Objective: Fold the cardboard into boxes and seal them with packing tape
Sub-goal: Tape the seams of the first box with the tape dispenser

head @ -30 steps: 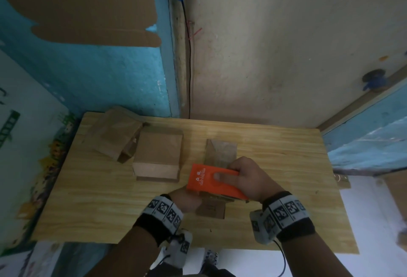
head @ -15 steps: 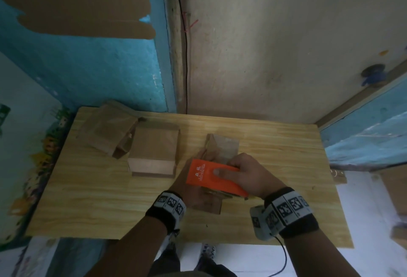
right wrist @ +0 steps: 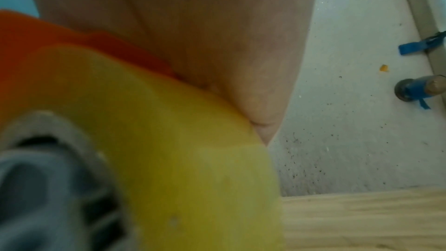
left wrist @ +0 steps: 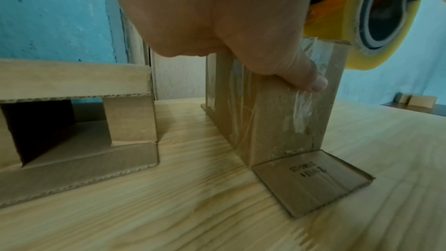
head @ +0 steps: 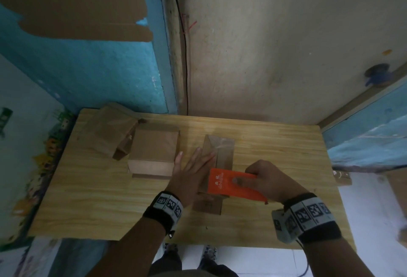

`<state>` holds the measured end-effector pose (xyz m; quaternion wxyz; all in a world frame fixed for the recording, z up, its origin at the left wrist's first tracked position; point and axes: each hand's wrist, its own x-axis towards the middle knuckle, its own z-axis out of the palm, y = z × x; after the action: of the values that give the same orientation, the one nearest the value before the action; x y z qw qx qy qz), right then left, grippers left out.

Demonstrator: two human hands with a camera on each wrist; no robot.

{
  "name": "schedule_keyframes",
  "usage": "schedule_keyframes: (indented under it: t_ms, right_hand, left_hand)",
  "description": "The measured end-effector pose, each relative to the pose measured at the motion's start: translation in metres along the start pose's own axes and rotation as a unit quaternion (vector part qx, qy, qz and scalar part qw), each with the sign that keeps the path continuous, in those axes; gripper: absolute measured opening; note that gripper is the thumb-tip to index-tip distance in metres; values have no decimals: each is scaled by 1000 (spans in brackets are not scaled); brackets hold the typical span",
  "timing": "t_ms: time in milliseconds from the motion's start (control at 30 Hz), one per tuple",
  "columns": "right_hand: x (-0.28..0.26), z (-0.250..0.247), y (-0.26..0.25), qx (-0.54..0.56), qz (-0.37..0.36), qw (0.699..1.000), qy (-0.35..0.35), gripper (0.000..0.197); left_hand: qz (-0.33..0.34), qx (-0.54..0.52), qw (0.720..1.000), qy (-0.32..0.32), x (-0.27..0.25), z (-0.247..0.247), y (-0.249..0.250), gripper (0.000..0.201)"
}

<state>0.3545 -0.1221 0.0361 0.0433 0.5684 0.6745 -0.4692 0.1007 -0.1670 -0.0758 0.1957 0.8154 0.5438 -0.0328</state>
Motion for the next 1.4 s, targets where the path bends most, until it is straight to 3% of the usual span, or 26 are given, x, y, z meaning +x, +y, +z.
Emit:
schedule_keyframes:
  t_ms: [267, 467, 800, 1000, 1167, 1300, 1400]
  right_hand:
    - [2, -4, 20, 15, 11, 1000, -5, 47]
    - [-16, -28, 70, 50, 75, 995, 36, 36]
    - [-19, -17, 109, 133, 96, 986, 39, 32]
    - [-21, -22, 116, 113, 100, 988, 25, 48]
    - [-29, -29, 133, 59, 135, 989, 14, 43]
    - [-32, -27, 146, 17, 163, 986, -16, 80]
    - [-21, -23, 139, -24, 173, 984, -27, 77]
  left_hand:
    - [0, 5, 1000, -4, 1, 0, -1, 122]
    - [-1, 28, 1000, 2, -6, 0, -14, 124]
    - [-8, 74, 997, -3, 1, -1, 2, 126]
    - [-17, 61, 998, -9, 1, -2, 3, 127]
    - [-21, 37, 999, -11, 1, -3, 4, 125]
    - [-24, 14, 1000, -3, 2, -3, 6, 126]
    - [-26, 2, 1000, -6, 2, -3, 6, 127]
